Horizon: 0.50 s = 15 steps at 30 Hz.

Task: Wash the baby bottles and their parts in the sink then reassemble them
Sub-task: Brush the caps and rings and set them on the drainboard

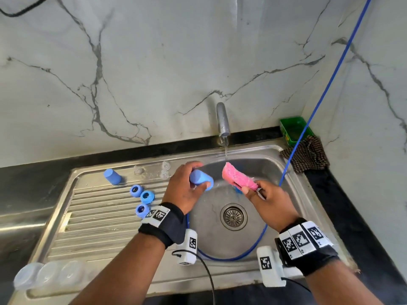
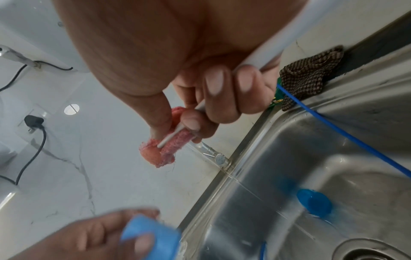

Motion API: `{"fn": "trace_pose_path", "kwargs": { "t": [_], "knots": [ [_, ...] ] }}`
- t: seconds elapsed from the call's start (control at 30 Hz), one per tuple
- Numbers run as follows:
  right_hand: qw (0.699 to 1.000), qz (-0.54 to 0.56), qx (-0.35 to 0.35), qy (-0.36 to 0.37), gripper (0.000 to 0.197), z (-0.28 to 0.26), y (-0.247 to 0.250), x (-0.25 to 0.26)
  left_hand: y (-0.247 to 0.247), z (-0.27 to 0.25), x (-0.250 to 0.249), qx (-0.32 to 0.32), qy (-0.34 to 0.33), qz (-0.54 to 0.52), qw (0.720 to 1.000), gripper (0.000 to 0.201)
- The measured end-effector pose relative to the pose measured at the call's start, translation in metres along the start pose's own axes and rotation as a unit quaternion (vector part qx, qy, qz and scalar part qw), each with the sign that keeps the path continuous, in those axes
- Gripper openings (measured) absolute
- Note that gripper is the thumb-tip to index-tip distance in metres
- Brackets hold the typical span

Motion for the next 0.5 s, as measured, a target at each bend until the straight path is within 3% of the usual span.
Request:
{"fn": "trace_pose_path", "kwargs": {
  "t": [0.1,0.13,0.3,0.5],
  "knots": [
    [1.0,-0.007,0.007,-0.003,0.027,-0.003,-0.015,0.009,-0.002,-0.017,0.026,0.074,0.05,0.034,0.995,0.046],
    [1.0,-0.012,0.013,-0.005,0.027,-0.004,-0.022,0.012,0.002,-0.022,0.036,0.071,0.058,0.028,0.995,0.044],
    [0.999,-0.026,0.024,-0.016,0.03,-0.014,-0.048,0.018,0.056,-0.022,0.073,-0.056,0.031,-0.013,0.998,0.046],
    [0.999,-0.032,0.028,-0.024,0.035,-0.02,-0.064,0.029,0.143,-0.007,0.166,-0.162,0.181,0.07,0.968,0.047]
  ]
}}
Point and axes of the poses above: each hand's wrist, its own z-axis towards the middle knuckle, its own y-axis out of the back of the hand, x = y × z, the point moved 6 cm from there along z, towards the middle knuckle
